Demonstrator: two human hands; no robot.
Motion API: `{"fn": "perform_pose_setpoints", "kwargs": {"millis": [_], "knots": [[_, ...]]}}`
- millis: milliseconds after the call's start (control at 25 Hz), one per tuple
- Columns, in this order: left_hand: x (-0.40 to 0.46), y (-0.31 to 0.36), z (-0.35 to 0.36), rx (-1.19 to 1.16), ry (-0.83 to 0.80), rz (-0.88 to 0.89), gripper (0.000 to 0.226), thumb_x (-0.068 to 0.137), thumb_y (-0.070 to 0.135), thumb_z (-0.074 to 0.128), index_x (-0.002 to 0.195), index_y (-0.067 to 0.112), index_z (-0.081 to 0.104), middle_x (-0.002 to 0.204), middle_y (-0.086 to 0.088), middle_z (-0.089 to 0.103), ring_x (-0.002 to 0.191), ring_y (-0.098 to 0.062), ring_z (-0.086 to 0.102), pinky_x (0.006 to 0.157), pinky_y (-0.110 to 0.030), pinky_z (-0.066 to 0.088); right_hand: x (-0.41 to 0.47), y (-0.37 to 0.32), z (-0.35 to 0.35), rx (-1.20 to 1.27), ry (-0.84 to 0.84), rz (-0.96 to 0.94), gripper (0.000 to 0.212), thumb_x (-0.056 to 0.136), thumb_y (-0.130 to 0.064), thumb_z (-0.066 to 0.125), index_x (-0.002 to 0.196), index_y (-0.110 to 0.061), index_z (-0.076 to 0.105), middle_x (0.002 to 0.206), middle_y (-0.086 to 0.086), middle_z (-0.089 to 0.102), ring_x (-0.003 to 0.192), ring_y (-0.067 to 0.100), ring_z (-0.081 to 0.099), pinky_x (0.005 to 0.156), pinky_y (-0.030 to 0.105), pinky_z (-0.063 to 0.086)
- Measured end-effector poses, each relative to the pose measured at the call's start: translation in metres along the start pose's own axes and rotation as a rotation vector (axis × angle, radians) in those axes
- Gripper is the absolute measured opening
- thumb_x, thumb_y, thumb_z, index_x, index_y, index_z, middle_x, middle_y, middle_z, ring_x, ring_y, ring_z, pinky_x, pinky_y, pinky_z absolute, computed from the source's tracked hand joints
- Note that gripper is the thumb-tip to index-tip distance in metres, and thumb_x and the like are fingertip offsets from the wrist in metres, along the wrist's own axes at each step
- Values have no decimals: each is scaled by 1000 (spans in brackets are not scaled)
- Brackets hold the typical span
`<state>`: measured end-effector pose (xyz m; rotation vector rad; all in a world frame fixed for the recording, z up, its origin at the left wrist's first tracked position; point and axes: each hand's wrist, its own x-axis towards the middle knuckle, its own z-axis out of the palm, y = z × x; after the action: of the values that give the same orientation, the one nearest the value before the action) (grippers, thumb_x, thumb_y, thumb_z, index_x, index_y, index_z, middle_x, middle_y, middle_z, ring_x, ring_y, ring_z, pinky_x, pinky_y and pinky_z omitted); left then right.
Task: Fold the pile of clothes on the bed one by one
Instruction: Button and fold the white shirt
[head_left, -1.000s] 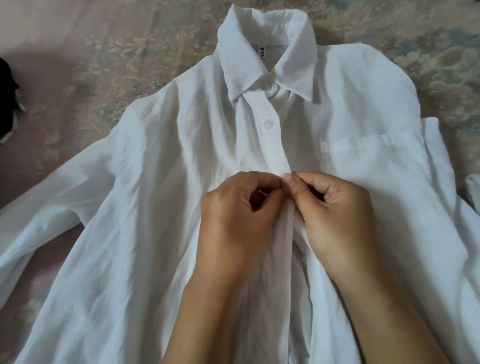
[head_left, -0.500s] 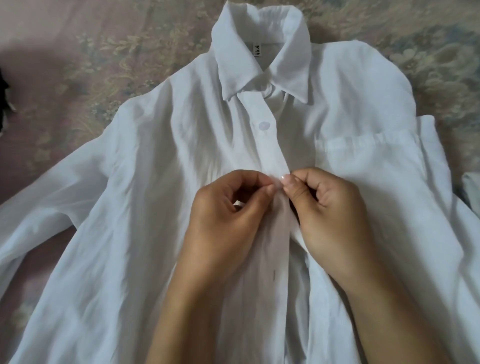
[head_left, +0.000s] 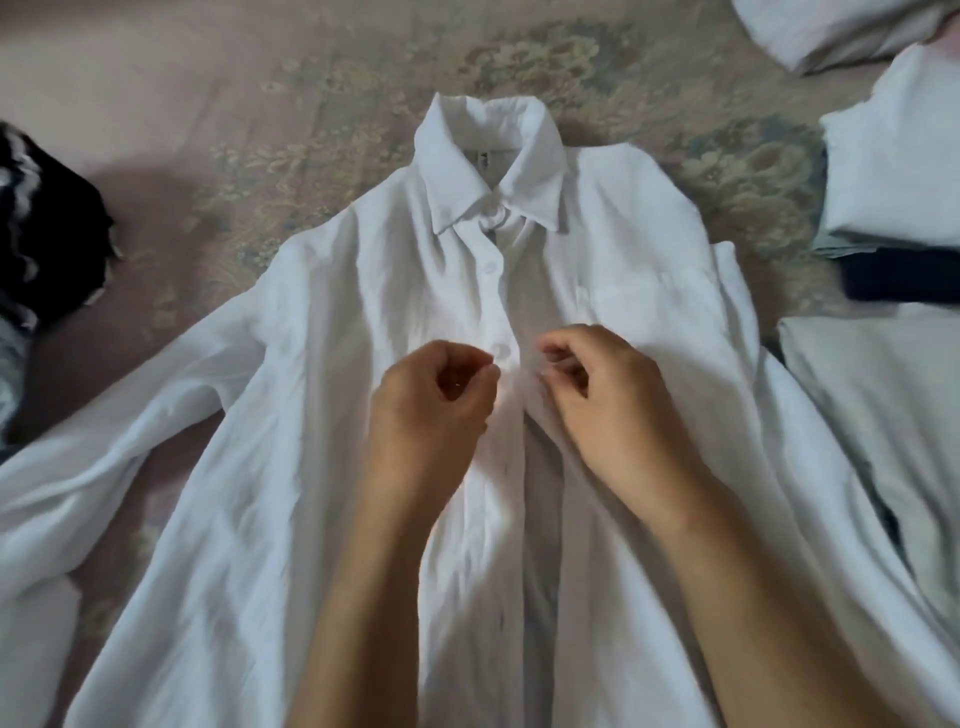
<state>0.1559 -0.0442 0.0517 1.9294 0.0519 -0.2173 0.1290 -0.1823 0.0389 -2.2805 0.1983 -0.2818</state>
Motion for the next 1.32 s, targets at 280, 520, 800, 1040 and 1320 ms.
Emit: {"fn": "perform_pose_setpoints", "kwargs": {"millis": [280,520,800,1040,1320], "knots": [[-63,-25,17,361,101,59,14,84,21,64,89,12,55,87,0,51,77,-17,51,63,-22,35,-51,-4,-8,-252,-162,110,13,89,-12,57,99,-11,65,100,7,63,95,26,58,80,32,42],[-74,-24,13,214,110,-51,31,85,9,49,56,5,38,54,-4,40,51,-14,36,49,-26,29,-59,-1,-8,302,-39,419,14,82,-6,66,80,-20,64,74,-4,66,79,20,65,71,29,48],[-77,-30,21,12,84,-181,21,84,14,52,66,3,55,62,-8,47,58,-20,40,56,-30,32,-57,-4,2,-97,-140,284,23,86,-17,62,70,-7,50,82,9,57,72,24,50,58,30,29],[-74,-24,11,-78,26,-243,31,86,14,53,57,10,42,48,0,40,36,-8,35,45,-20,28,-57,-8,3,72,-54,336,43,81,-16,62,53,-12,29,55,5,28,55,19,27,53,30,20],[-75,-27,17,-115,24,-200,38,88,11,54,52,12,41,46,3,36,43,-12,30,48,-24,26,-61,-1,7,234,-232,398,29,87,-21,63,65,-4,51,66,7,40,62,17,38,57,28,28]]}}
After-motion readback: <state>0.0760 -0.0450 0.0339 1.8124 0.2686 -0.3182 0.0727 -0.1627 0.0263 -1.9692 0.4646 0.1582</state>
